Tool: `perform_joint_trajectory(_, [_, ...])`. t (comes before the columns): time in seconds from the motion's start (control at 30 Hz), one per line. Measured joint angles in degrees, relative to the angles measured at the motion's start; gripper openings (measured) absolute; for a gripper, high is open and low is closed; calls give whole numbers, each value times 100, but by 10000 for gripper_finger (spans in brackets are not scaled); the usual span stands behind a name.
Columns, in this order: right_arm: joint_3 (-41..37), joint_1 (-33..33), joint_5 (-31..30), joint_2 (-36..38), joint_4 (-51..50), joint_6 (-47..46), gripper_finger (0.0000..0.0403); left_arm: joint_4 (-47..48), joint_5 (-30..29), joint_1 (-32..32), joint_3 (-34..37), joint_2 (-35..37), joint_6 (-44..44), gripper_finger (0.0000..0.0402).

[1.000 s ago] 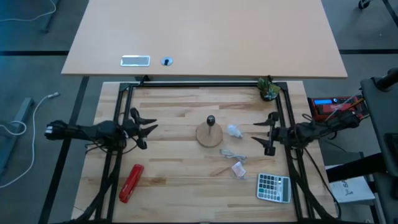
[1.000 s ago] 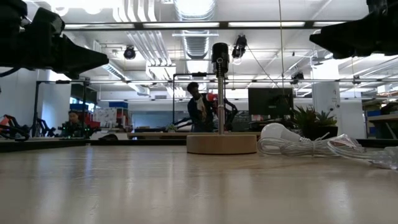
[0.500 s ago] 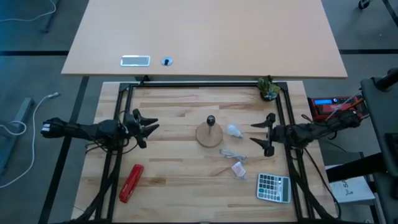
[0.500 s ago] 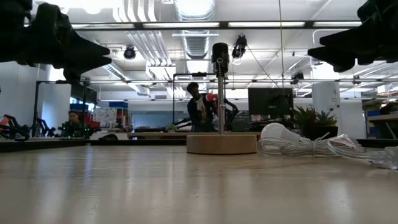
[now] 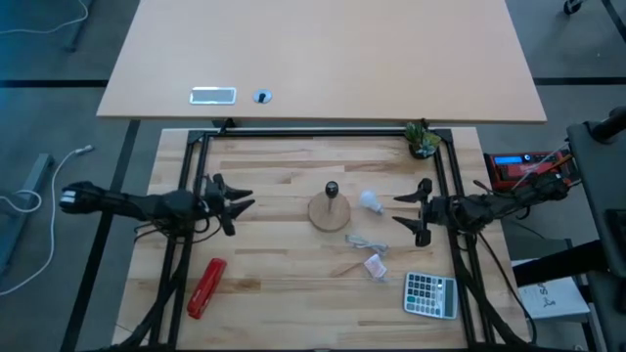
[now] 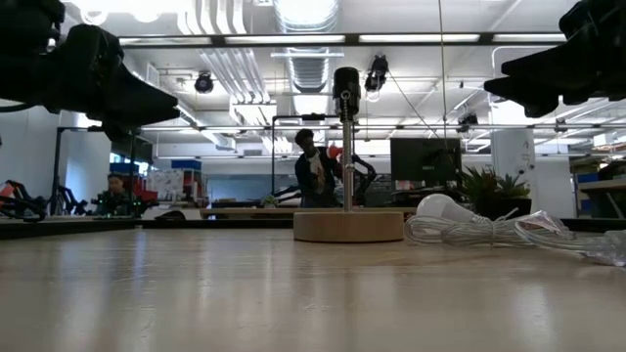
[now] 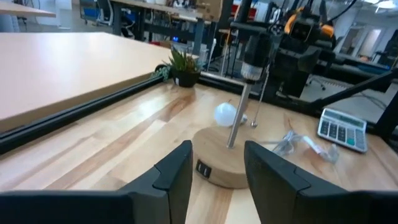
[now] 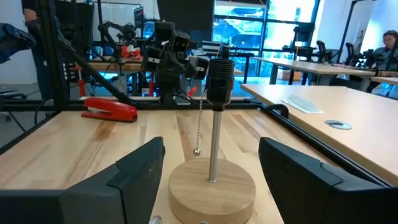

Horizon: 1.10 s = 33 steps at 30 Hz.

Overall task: Screw lightbulb
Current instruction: Return to Home Position

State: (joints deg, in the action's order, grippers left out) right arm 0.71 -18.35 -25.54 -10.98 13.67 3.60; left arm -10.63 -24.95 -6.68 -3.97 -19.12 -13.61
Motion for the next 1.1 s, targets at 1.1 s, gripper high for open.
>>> perform_joint_trajectory(1.1, [57, -2, 0, 0, -11, -2, 292, -2, 4, 2, -4, -1215, 0, 123])
